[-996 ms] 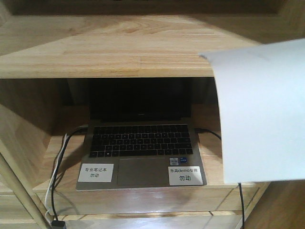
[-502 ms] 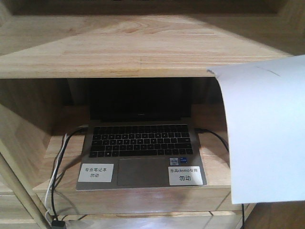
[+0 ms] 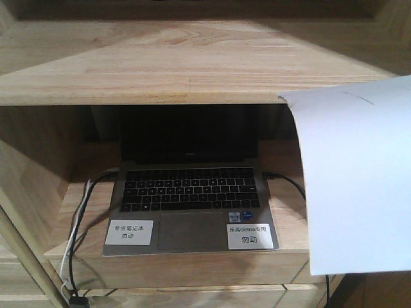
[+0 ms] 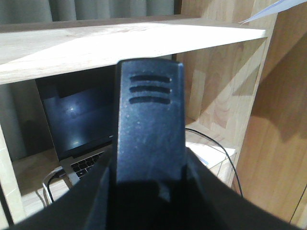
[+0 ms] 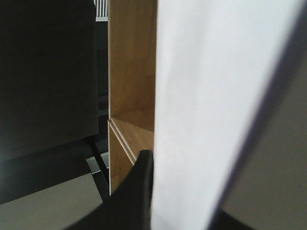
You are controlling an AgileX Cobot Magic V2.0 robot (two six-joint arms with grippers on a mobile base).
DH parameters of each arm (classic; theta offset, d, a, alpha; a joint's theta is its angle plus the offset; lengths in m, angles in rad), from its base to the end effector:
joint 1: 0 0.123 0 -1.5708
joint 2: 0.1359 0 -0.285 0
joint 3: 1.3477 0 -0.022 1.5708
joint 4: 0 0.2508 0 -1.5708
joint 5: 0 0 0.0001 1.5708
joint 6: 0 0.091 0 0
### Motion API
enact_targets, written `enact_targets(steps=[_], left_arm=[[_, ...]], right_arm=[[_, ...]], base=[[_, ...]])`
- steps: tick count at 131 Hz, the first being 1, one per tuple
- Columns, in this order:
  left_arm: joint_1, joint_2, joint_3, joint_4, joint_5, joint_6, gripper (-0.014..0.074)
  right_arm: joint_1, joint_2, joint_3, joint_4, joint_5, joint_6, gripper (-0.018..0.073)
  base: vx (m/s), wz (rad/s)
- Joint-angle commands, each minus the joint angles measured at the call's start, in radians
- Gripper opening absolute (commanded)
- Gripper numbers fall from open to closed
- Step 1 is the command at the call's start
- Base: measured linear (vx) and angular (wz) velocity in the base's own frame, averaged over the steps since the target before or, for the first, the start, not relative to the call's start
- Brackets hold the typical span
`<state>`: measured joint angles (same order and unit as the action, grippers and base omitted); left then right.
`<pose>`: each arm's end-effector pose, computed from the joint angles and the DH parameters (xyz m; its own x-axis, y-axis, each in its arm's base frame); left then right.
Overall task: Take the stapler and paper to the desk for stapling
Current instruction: 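Pull the white paper off the shelf with the right gripper, then drive the base to the wooden desk holding stapler and paper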
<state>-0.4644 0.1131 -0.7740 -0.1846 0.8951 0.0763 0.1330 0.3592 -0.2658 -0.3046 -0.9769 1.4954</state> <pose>-0.0221 -0.0035 0.3674 -0.1462 0.0290 -0.9888 0.5647 0.8232 -0.0593 0.0482 0.0292 0.3504 -0.0647 0.9383 -0.3397 -0.8477 0.1279 0.5148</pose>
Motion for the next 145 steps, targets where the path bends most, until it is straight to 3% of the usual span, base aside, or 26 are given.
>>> enact_targets(steps=[1, 145], left_arm=[[-0.004, 0.018, -0.026, -0.018, -0.108, -0.002, -0.0006], [-0.004, 0.018, -0.026, -0.018, -0.108, -0.002, -0.0006]], right_arm=[[-0.007, 0.008, -0.028, 0.007, -0.032, -0.005, -0.0002], [-0.007, 0.008, -0.028, 0.007, -0.039, -0.005, -0.0002]], base=[[0.00, 0.00], [-0.02, 0.08]])
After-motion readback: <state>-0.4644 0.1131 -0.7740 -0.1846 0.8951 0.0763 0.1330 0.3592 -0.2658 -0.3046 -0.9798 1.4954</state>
